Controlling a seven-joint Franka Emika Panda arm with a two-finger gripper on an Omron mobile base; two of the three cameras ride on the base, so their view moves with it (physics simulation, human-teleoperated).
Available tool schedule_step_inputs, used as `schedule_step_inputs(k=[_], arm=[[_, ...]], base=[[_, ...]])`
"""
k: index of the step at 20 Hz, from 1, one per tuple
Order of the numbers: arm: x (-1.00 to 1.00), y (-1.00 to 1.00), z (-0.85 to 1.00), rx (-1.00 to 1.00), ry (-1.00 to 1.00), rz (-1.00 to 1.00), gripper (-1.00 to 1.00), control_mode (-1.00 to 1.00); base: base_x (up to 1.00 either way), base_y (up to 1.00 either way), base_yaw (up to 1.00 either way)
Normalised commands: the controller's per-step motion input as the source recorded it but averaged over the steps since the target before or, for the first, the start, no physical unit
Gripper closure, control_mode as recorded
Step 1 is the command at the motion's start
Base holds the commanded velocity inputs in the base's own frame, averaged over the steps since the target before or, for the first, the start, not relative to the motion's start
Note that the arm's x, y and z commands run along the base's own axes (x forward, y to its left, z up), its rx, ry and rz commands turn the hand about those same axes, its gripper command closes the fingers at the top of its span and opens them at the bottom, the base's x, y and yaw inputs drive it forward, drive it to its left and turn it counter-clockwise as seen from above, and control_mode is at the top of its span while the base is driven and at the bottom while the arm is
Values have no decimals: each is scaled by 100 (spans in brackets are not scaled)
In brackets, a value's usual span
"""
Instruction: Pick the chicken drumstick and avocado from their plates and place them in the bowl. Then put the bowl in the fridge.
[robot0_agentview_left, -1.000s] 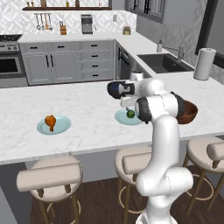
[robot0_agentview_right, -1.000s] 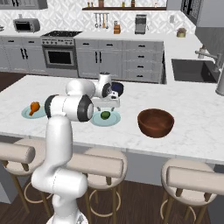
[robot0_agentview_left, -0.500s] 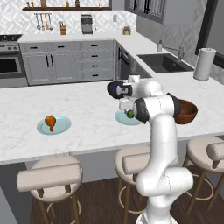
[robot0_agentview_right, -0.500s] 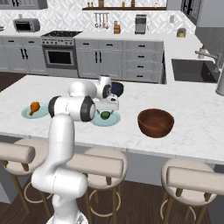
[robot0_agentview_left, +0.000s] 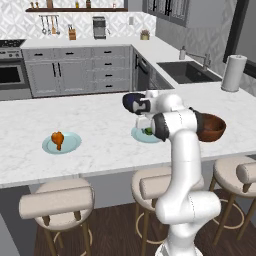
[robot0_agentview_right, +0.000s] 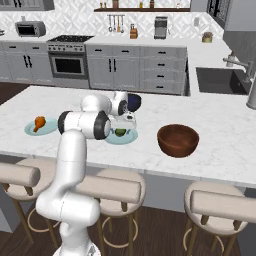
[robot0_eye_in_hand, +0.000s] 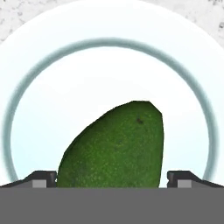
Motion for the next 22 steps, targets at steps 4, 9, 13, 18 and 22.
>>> schedule_step_inputs(k=[4, 9, 13, 18, 22], arm=[[0, 0, -29, 0, 0, 0, 100, -100], [0, 0, -3, 0, 0, 0, 100, -100], [-36, -3, 38, -6, -2, -2, 100, -100], [-97, -10, 86, -7, -12, -1, 100, -100], [-97, -38, 97, -5, -5, -5, 100, -100]], base=[[0, 0, 0], [0, 0, 0], [0, 0, 0], [0, 0, 0], [0, 0, 0]])
